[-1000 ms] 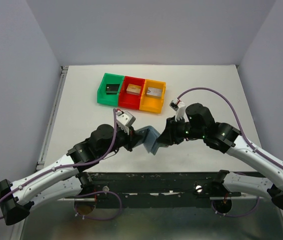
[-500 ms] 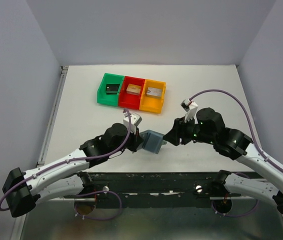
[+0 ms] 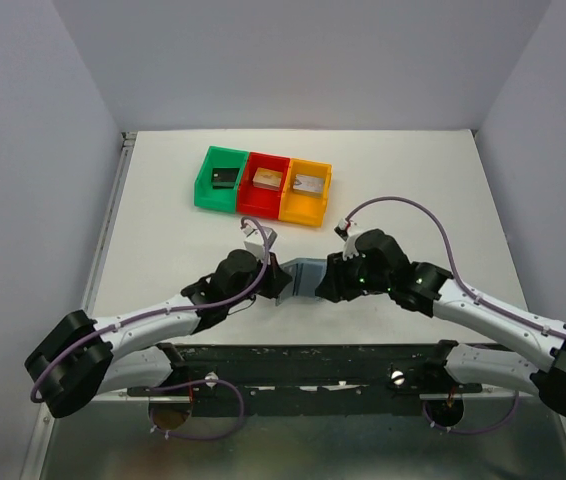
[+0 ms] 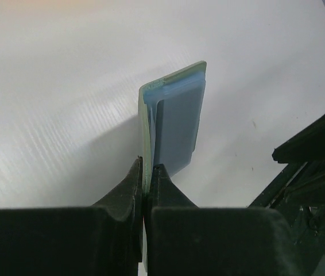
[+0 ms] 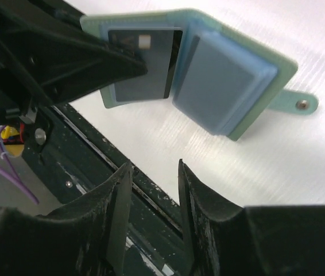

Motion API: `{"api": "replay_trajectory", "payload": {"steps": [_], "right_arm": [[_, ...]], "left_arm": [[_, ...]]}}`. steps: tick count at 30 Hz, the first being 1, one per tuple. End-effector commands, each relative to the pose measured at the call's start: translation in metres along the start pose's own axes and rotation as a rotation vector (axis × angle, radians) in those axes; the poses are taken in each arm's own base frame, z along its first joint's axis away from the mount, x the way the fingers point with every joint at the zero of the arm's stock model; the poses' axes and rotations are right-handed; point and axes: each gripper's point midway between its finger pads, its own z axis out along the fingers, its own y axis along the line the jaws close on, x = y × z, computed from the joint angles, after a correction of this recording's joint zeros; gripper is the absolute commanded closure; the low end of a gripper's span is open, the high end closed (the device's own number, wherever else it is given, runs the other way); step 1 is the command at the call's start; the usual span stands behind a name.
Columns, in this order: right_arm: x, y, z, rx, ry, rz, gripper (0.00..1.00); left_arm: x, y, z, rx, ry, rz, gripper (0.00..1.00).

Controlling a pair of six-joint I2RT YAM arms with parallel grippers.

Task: Take the credit cards out of the card holder
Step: Open the card holder at the center of the board.

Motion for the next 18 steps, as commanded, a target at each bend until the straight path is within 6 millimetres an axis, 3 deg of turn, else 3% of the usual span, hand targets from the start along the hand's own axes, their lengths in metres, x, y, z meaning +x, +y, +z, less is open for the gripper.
{"api": "replay_trajectory", "payload": {"steps": [1,5,10,18], "right_arm": [[-0.001,0.002,0.018,-0.031,-0.015,0.0,0.56],[0.001,-0.001,0.031,-0.028,0.002,0.011,0.58],[0.004,-0.004,0.049,-0.035,0.037,0.03,0.59],[0.015,-0.035,0.07,-0.009,0.073,0.124,0.61]], "left_arm": [[-0.012,0.001,0.011,0.102,-0.053,-0.132,1.0],[-0.002,0.009,0.018,0.122,-0.015,-0.163,1.0],[0.006,0.003,0.025,0.187,0.034,-0.171,1.0],[0.023,0.004,0.039,0.22,0.123,-0.207,1.0]]}}
